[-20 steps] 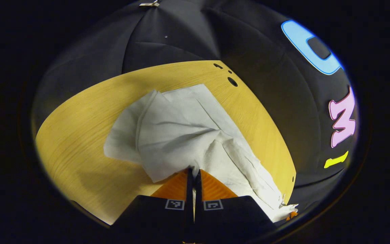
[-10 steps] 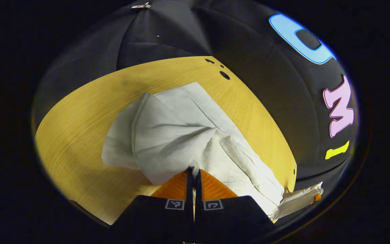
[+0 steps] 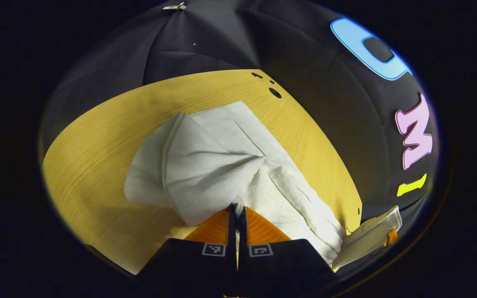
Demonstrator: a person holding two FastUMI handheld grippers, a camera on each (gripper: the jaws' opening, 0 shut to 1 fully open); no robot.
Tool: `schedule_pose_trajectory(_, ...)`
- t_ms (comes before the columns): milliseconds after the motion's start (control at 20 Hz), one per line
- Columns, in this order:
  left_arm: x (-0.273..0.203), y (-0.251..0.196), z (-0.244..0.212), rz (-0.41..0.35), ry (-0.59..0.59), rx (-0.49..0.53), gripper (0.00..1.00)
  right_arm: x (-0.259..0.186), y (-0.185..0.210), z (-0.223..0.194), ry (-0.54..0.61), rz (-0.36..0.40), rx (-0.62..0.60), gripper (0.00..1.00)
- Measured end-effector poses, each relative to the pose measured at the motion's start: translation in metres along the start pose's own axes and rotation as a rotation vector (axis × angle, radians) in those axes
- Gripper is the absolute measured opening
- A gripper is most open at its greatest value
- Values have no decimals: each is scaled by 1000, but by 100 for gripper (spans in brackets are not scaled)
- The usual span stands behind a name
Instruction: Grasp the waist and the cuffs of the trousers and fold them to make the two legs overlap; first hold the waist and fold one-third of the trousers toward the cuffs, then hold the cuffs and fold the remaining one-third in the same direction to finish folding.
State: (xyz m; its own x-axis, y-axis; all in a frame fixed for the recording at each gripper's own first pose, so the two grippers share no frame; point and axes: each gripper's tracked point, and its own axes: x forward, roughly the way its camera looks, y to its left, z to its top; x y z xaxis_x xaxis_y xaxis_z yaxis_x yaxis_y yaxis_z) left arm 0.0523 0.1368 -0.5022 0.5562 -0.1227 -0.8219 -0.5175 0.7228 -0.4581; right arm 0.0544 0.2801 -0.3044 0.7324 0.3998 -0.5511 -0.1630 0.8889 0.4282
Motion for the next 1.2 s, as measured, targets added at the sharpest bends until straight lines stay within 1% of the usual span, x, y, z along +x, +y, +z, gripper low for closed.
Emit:
schedule_pose_trajectory(200, 1, 0, -2, -5, -1, -2, 6, 25, 36, -38, 89, 48, -81, 8)
schedule_pose_trajectory(450, 2, 0, 0, -13, -6, -6, 6, 42, 63, -96, 219, 86, -218, 8)
schedule_pose_trajectory(500, 2, 0, -1, -13, -6, -5, 6, 44, 68, -109, 249, 105, -248, 3)
schedule_pose_trajectory(550, 2, 1, -1, -12, -7, -4, 6, 44, 72, -122, 286, 129, -280, 11)
schedule_pose_trajectory(600, 1, 0, 0, -12, -7, -4, 6, 42, 78, -137, 323, 150, -308, 12)
schedule_pose_trajectory(650, 1, 0, 0, -14, -8, -6, 6, 39, 83, -149, 354, 173, -327, 16)
schedule_pose_trajectory(750, 2, 0, 0, -19, -9, -12, 6, 35, 97, -169, 410, 224, -326, 30)
schedule_pose_trajectory(800, 2, 0, -1, -20, -10, -14, 6, 34, 103, -177, 432, 241, -321, 34)
schedule_pose_trajectory(850, 1, 0, 0, -21, -10, -16, 6, 31, 106, -183, 450, 257, -316, 41)
schedule_pose_trajectory(900, 2, 0, -1, -22, -10, -18, 6, 28, 112, -188, 468, 284, -298, 44)
schedule_pose_trajectory(1000, 1, 0, -1, -25, -11, -23, 6, 21, 122, -190, 480, 322, -238, 46)
schedule_pose_trajectory(1100, 2, 0, -1, -29, -14, -34, 6, 17, 123, -185, 478, 325, -194, 45)
schedule_pose_trajectory(1200, 2, 0, -1, -41, -11, -50, 6, 12, 113, -176, 464, 302, -162, 45)
